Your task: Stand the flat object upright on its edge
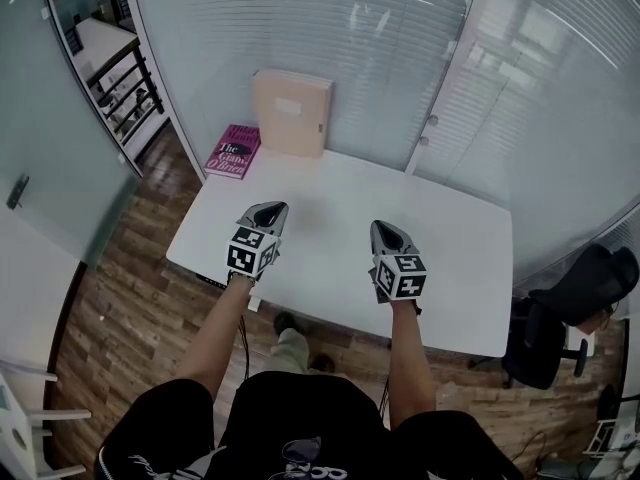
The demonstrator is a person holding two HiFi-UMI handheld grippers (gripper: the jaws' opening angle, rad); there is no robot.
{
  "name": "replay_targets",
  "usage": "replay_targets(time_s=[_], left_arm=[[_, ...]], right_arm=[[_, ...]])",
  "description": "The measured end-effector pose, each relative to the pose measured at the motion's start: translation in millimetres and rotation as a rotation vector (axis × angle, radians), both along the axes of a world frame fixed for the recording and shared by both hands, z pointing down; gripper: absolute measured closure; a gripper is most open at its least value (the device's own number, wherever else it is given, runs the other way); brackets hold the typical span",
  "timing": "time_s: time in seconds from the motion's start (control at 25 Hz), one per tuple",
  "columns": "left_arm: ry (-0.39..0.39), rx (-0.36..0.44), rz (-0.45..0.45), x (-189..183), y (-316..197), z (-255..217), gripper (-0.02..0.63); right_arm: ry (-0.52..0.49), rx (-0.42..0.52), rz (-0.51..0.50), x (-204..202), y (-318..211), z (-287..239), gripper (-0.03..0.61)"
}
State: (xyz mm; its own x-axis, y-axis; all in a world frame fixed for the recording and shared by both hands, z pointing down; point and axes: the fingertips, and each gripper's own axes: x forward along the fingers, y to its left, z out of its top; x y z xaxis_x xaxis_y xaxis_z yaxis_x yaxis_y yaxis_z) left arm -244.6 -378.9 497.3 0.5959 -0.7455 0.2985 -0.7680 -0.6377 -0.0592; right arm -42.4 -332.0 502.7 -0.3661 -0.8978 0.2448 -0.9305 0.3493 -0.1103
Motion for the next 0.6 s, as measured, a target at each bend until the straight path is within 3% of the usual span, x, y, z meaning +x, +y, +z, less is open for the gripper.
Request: replay_targets(time_s=[0.6], left_arm=[[-0.024,-0.008,0.041,20,26,3,0.592]], right_arm=[[0.003,-0.018,0.000,14,29,13,0.555]])
